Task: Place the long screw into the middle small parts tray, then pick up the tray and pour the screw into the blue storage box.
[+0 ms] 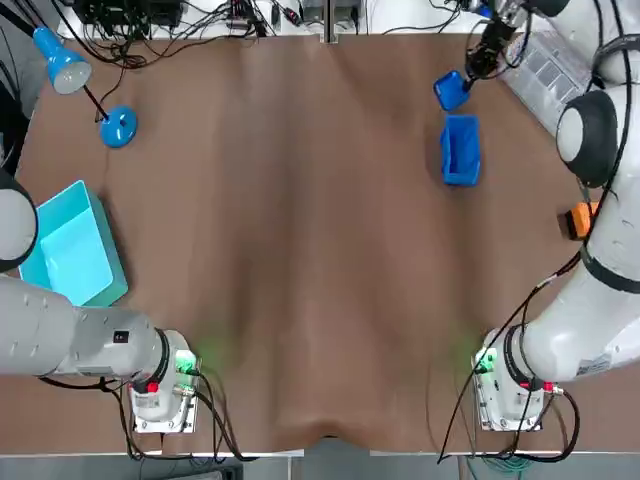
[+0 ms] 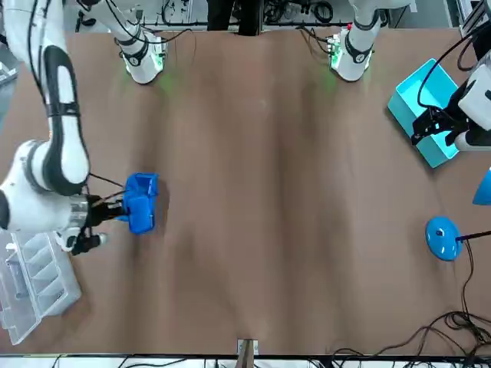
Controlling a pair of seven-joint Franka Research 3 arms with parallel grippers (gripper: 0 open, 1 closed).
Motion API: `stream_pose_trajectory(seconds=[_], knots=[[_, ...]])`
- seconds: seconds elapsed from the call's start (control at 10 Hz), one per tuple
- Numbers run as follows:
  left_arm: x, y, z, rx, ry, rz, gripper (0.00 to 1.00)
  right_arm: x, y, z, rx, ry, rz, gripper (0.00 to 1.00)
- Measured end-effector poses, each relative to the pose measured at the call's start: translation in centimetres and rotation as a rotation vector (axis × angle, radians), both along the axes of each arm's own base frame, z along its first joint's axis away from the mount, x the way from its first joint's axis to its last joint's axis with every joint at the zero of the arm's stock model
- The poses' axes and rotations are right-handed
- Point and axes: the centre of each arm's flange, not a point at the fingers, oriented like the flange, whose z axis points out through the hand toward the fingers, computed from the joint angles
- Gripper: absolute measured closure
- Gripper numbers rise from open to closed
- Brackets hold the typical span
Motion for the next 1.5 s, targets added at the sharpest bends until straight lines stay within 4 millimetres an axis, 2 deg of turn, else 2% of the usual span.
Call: stream_pose_trajectory(seconds=[0.2,0.3,0.6,1.1,1.5], knots=[[0.0,0.0,0.0,0.0,0.0,0.0,0.0,-1.0,-3.6,-0.2,-0.039,0.025,0.04,0.96],[0.0,0.0,0.0,0.0,0.0,0.0,0.0,-1.7,-4.5,-0.2,-0.074,0.04,0.061,0.96],[0.0,0.0,0.0,0.0,0.0,0.0,0.0,-3.4,-4.7,-0.2,-0.141,0.073,0.112,0.96],[0.0,0.0,0.0,0.0,-0.001,0.0,0.0,-4.8,-1.4,-3.2,-0.267,0.111,0.253,0.96],[0.0,0.0,0.1,0.0,-0.001,0.0,0.0,-4.5,1.7,-3.3,-0.419,0.075,0.408,0.96]])
